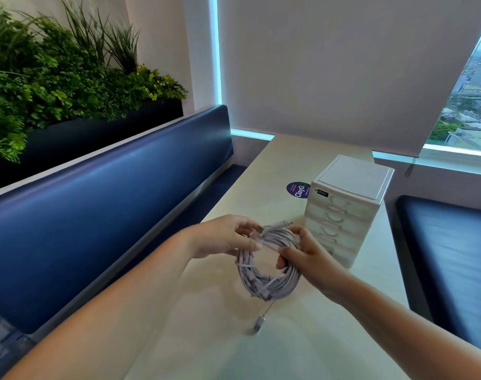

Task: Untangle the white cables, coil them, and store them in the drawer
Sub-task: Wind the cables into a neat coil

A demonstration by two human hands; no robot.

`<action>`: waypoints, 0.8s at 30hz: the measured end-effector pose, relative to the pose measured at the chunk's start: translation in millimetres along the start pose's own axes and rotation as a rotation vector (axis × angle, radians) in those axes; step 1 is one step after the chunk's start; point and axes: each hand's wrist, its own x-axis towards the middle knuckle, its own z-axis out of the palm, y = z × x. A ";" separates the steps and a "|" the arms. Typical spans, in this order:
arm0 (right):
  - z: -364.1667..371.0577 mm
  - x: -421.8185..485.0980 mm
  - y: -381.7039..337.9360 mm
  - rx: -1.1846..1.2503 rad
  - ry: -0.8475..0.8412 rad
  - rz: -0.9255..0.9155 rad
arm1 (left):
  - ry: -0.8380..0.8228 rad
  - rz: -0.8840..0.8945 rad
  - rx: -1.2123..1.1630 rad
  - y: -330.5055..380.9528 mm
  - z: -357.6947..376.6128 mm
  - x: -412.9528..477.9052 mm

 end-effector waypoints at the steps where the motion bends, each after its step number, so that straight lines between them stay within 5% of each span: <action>1: 2.3 -0.6 -0.3 -0.026 -0.023 -0.008 | -0.014 0.009 0.079 0.0 2.5 1.4; 9: 4.1 9.4 -4.8 0.025 -0.074 -0.078 | 0.113 0.090 0.000 -4.2 11.8 5.9; 11: 2.7 12.8 -2.9 -0.191 0.018 -0.163 | 0.148 0.089 -0.067 -6.7 13.3 5.9; 14: 1.8 14.0 0.9 -0.744 0.345 -0.534 | 0.235 0.037 -0.056 -12.5 16.3 10.5; 17: 5.1 13.1 0.4 -1.065 0.309 -0.784 | 0.265 -0.002 -0.075 -13.4 20.1 11.8; 24: 6.7 20.5 -0.7 -1.121 0.222 -0.797 | 0.190 0.048 -0.118 -13.0 19.0 8.0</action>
